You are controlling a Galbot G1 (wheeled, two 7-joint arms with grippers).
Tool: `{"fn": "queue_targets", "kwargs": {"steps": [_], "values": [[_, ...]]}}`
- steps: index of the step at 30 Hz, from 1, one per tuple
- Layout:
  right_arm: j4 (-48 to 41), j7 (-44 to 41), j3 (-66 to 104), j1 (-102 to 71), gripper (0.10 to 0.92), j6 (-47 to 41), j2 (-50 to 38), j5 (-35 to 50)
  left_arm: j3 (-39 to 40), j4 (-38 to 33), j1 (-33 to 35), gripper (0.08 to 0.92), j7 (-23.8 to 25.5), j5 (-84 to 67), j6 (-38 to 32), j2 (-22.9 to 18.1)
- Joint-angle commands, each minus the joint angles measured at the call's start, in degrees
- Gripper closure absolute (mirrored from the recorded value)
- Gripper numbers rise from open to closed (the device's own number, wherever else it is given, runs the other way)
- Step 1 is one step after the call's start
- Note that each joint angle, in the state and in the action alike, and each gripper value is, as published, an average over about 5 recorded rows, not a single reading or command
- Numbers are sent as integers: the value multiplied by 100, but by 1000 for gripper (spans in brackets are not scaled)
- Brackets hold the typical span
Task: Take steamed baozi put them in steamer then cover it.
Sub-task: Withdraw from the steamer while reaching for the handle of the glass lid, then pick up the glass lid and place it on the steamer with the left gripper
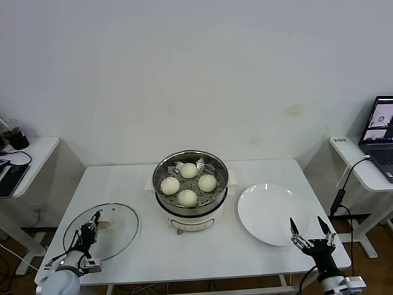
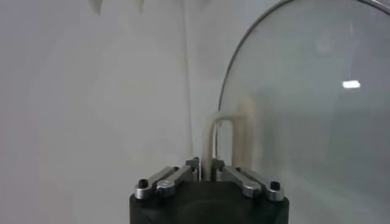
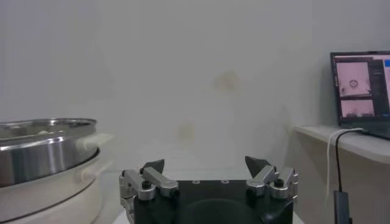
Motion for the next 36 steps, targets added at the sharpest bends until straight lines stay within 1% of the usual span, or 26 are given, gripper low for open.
{"fn": "queue_targets", "kwargs": {"steps": [1, 5, 10, 16, 21, 23, 25, 28, 31, 33, 36], "values": [[45, -26, -23, -18, 203, 4, -11, -39, -155, -1002, 461, 859, -168, -330, 312, -15], [85, -55, -68, -27, 202, -1, -23, -98, -291, -1736, 621, 859, 57, -203, 682, -53], [129, -72, -131, -58, 203, 5, -45, -176, -452, -2378, 639, 859, 366, -375, 1133, -2], [178, -100, -139, -118, 203, 8, -58, -267, -432, -2935, 491, 859, 689, -740, 1532, 293], [195, -98, -108, -210, 202, 53, -13, -472, 35, -3213, 273, 859, 777, -1094, 1744, 605], [211, -95, -120, -240, 203, 73, 19, -595, 359, -3190, 101, 859, 731, -1259, 1801, 774], [226, -92, -136, -251, 203, 82, 66, -701, 823, -3091, -211, 859, 633, -1424, 1866, 934], [233, -87, -163, -241, 203, 81, 149, -798, 1628, -2892, -812, 859, 485, -1541, 2005, 994], [230, -78, -197, -225, 203, 79, 236, -923, 2350, -2663, -1474, 859, 557, -1321, 2203, 816], [221, -70, -216, -211, 203, 77, 289, -1039, 2709, -2500, -1942, 859, 744, -1031, 2386, 606], [201, -61, -247, -188, 203, 68, 347, -1219, 3076, -2271, -2438, 859, 1135, -467, 2651, 260]]}}
